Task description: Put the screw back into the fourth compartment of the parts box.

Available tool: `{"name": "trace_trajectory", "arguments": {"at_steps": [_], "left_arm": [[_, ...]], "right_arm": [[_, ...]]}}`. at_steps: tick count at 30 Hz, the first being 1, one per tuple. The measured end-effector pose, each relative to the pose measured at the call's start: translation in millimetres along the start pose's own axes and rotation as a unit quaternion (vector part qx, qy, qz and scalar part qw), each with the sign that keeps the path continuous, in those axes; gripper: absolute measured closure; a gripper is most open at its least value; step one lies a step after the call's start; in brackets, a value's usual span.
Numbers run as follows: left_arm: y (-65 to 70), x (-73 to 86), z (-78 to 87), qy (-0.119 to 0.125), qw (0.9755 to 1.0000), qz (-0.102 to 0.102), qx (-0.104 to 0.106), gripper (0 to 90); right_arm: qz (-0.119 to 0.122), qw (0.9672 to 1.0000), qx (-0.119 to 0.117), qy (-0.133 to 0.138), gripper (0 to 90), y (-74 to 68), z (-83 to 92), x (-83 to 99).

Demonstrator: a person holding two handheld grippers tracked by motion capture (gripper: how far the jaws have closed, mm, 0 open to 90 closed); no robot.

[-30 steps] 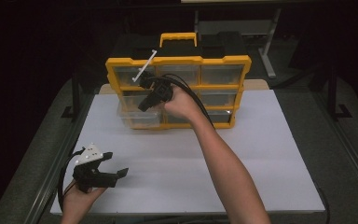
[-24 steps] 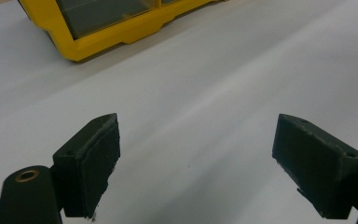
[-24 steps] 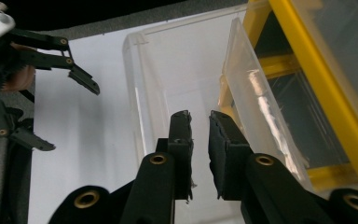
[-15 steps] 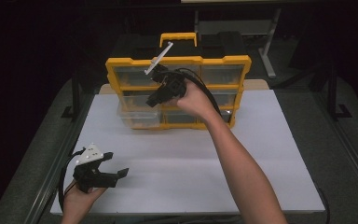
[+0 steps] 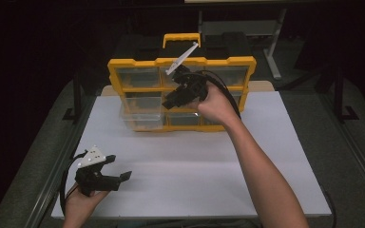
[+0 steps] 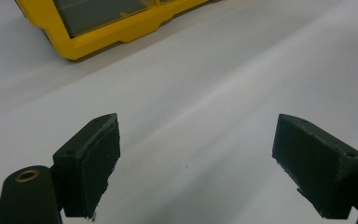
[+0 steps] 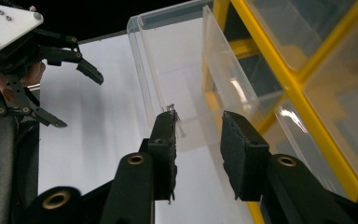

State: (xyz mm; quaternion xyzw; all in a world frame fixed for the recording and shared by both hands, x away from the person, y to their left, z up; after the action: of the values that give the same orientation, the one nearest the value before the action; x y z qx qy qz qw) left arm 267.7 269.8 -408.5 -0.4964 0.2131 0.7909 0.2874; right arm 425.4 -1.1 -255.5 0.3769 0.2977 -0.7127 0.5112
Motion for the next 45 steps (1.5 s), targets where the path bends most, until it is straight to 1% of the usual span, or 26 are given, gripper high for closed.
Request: {"name": "trace_trajectory", "arguments": {"at_steps": [1, 2, 4, 6, 8, 9, 12, 13, 14, 15, 17, 19, 21, 24, 25, 30, 33, 34, 36, 37, 38, 40, 41, 42, 44, 45], "left_arm": [[0.1, -0.1, 0.0, 0.0, 1.0, -0.001, 0.0, 14.6], [-0.7, -0.5, 0.1, -0.001, 1.0, -0.008, 0.001, 14.6], [-1.0, -0.8, 0.6, -0.005, 0.9999, -0.011, 0.002, 14.6], [-0.2, -0.9, -0.2, -0.001, 1.0, -0.007, 0.001, 14.6], [0.6, -0.4, -0.5, -0.003, 1.0, -0.002, 0.0, 14.6], [0.8, -0.4, -0.8, -0.001, 1.0, 0.0, 0.0, 14.6], [1.2, -0.4, -1.0, -0.001, 1.0, -0.001, 0.0, 14.6], [1.2, -0.5, -1.1, -0.001, 1.0, -0.001, 0.0, 14.6], [0.5, -0.4, -0.5, -0.006, 1.0, -0.006, 0.001, 14.6], [1.4, -0.3, -1.5, -0.001, 1.0, 0.0, 0.0, 14.6], [1.8, -0.3, -1.7, -0.003, 1.0, 0.0, 0.0, 14.6], [1.7, -0.6, -1.9, -0.004, 1.0, -0.006, 0.001, 14.6], [3.0, -0.4, -2.9, 0.0, 1.0, 0.001, 0.0, 14.6], [2.7, -0.4, -3.0, -0.004, 1.0, -0.003, 0.002, 14.6], [1.6, -0.8, -2.9, -0.003, 0.9999, -0.012, 0.003, 14.6], [3.2, -0.8, -2.9, -0.001, 1.0, -0.003, 0.003, 14.6], [3.5, -1.1, -3.3, -0.001, 1.0, -0.005, 0.004, 14.6], [2.7, -1.2, -2.5, -0.008, 0.9999, -0.012, 0.004, 14.6], [4.0, -1.4, -3.5, -0.001, 1.0, -0.004, 0.003, 14.6], [4.1, -1.4, -3.6, -0.001, 1.0, -0.003, 0.003, 14.6], [4.3, -1.4, -3.7, -0.001, 1.0, -0.003, 0.003, 14.6], [4.3, -1.4, -3.7, -0.001, 1.0, -0.003, 0.003, 14.6], [4.3, -1.5, -3.6, -0.001, 1.0, -0.003, 0.004, 14.6], [4.4, -1.5, -3.8, 0.0, 1.0, -0.003, 0.003, 14.6], [4.4, -1.7, -3.8, 0.0, 1.0, -0.003, 0.003, 14.6], [4.5, -1.7, -3.9, 0.0, 1.0, -0.001, 0.004, 14.6]], "right_arm": [[0.004, 1.0, -0.001, 0.002, 63.5, 0.9, 2.1, 1.5], [0.0, 1.0, 0.001, 0.005, 62.7, 0.9, 4.9, 3.6], [-0.004, 1.0, 0.004, 0.007, 61.3, 1.9, 10.1, 7.9], [-0.009, 0.9999, 0.008, 0.008, 59.2, 2.5, 15.4, 13.1], [-0.013, 0.9999, 0.005, 0.01, 58.9, 2.4, 19.1, 17.3], [-0.012, 0.9999, 0.007, 0.009, 58.2, 3.1, 21.0, 19.8], [-0.019, 0.9997, 0.009, 0.012, 57.2, 3.4, 27.2, 27.9], [-0.024, 0.9996, 0.009, 0.011, 57.1, 2.7, 28.9, 29.6], [-0.028, 0.9995, 0.01, 0.015, 56.6, 2.5, 31.2, 32.4], [-0.027, 0.9995, 0.011, 0.014, 55.7, 2.8, 32.5, 34.2], [-0.029, 0.9994, 0.014, 0.015, 54.8, 2.5, 36.4, 38.1], [-0.03, 0.9993, 0.015, 0.016, 53.6, 2.3, 40.4, 41.5], [-0.031, 0.9992, 0.016, 0.019, 52.0, 2.2, 44.1, 44.9], [-0.033, 0.9991, 0.021, 0.018, 50.1, 1.9, 49.0, 50.5], [-0.035, 0.9989, 0.022, 0.02, 50.2, 1.4, 49.8, 51.6], [-0.039, 0.9987, 0.027, 0.019, 48.1, 0.1, 54.7, 61.7], [-0.04, 0.9986, 0.03, 0.019, 46.5, 0.3, 56.4, 67.5], [-0.044, 0.9983, 0.033, 0.02, 46.2, -0.6, 57.3, 69.9], [-0.043, 0.9982, 0.037, 0.019, 45.2, -1.4, 58.2, 74.4], [-0.041, 0.9983, 0.038, 0.018, 44.6, -1.8, 58.8, 76.8], [-0.049, 0.9979, 0.039, 0.018, 43.7, -2.7, 59.2, 79.1], [-0.057, 0.9974, 0.041, 0.017, 43.1, -2.9, 60.1, 83.8], [-0.047, 0.9979, 0.041, 0.019, 42.7, -1.1, 60.4, 87.2], [-0.058, 0.9973, 0.042, 0.018, 41.6, -2.0, 61.1, 90.2], [-0.054, 0.9973, 0.045, 0.019, 40.9, -0.8, 62.4, 95.5], [-0.058, 0.997, 0.047, 0.02, 40.1, -1.0, 63.0, 97.8]]}}
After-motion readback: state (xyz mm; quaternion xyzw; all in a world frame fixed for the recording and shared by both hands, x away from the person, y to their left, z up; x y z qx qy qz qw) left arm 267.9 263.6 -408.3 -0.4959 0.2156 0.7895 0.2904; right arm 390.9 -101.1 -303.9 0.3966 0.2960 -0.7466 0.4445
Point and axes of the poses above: each handheld gripper's, and its own axes: z roughly backward along the jaws, x roughly out of its underside, y roughly to its right, the point moved 3 cm from there along -z, roughly forward along the jaws, and after that the axes turned 13 degrees about y, right-handed, at the moved point
